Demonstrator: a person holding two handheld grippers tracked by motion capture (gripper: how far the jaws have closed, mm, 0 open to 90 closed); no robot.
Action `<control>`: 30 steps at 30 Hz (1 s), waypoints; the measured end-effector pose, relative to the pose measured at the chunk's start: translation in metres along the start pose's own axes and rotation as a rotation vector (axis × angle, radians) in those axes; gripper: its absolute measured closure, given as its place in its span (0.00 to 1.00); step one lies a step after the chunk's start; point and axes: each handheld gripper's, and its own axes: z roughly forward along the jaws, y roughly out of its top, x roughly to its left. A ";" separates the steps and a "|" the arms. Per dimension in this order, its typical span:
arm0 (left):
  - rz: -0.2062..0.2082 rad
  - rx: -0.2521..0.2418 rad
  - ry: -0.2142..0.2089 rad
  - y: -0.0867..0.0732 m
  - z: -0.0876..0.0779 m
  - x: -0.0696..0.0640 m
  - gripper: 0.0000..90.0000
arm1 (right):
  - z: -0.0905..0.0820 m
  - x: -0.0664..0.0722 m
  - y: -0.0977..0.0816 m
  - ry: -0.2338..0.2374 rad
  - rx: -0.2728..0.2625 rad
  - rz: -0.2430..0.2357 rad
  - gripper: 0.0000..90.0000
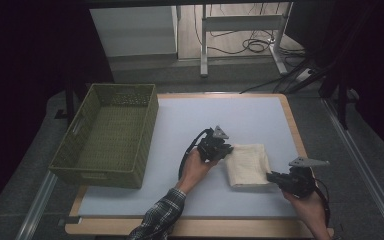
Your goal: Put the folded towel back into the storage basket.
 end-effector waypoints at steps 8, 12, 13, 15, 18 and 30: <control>-0.006 -0.003 0.024 0.002 -0.014 0.006 0.91 | 0.004 0.008 0.010 0.032 -0.016 -0.017 0.92; 0.004 0.004 0.036 0.002 -0.021 0.009 0.91 | 0.007 0.011 0.014 0.040 -0.021 -0.030 0.92; 0.003 0.002 0.039 0.003 -0.022 0.010 0.91 | 0.007 0.012 0.015 0.042 -0.022 -0.027 0.92; -0.001 0.001 0.043 0.003 -0.025 0.011 0.91 | 0.009 0.013 0.017 0.050 -0.028 -0.031 0.92; 0.007 0.006 0.056 0.003 -0.030 0.014 0.91 | 0.010 0.016 0.021 0.055 -0.030 -0.038 0.92; 0.000 0.010 0.103 0.001 -0.057 0.027 0.90 | 0.024 0.033 0.041 0.069 -0.035 -0.093 0.92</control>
